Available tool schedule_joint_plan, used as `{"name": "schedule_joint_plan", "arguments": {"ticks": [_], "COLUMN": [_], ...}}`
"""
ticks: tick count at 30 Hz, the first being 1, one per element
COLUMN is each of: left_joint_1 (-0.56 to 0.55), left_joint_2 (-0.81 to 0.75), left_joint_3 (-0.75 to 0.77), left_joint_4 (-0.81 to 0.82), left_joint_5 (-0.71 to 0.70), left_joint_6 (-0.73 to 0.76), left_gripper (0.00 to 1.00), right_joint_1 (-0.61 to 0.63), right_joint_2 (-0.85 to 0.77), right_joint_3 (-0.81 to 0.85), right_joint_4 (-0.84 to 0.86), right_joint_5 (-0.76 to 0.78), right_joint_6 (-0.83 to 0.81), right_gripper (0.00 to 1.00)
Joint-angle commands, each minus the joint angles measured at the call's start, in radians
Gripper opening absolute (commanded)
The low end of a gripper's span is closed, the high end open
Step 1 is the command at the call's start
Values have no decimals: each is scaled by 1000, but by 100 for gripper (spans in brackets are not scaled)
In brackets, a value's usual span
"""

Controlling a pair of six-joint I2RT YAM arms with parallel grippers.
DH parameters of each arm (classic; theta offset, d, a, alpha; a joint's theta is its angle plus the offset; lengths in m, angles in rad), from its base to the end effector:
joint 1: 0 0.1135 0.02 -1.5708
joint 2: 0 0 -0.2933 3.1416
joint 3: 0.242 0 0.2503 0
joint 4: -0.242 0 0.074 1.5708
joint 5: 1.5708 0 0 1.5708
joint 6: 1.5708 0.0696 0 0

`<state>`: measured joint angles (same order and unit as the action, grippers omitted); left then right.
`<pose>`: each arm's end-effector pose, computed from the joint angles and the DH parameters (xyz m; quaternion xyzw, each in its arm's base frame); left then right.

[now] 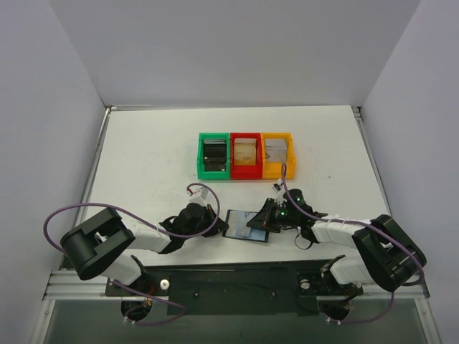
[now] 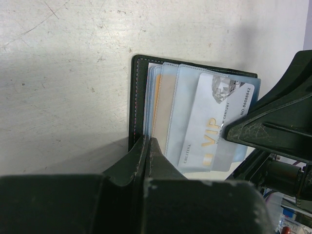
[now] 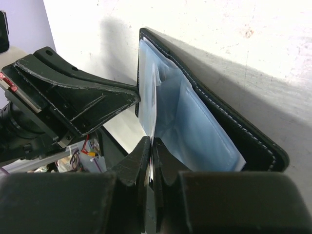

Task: Take the credit cards out of the card holder
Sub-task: Remove the credit card from the card holder.

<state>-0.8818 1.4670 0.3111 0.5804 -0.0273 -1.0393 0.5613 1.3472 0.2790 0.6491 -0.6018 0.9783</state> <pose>0.1686 -0.2017 0.1289 -0.0756 0.8754 -0.3843 0.2834 0.1861 0.1635 0.1620 0.0079 0.8171 0.5405 0.2004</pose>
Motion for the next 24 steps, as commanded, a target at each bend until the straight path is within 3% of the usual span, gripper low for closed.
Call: {"name": "schedule_joint_plan", "arguments": {"ticks": [1,9,20,24], "left_joint_1": [3,3,3,4], "left_joint_2": [-5,-7,-74,-180], "left_joint_3": [-3,0,5,28], "left_joint_4": [-76,-77,-83,-138], "left_joint_5": [-28,-28,-26,-31], "left_joint_6": [18,22,67,103], "left_gripper": [0,0,1,32], "right_joint_1": [-8,-6,-8,-8], "right_joint_2": [-56,-140,-367,-436], "right_joint_3": [2,28,123,186], "right_joint_4": [-49,-190,-557,-692], "right_joint_5": [14,43,135,177], "right_joint_6": [-50,-118,-285,-342], "right_gripper": [0,0,0,0]}}
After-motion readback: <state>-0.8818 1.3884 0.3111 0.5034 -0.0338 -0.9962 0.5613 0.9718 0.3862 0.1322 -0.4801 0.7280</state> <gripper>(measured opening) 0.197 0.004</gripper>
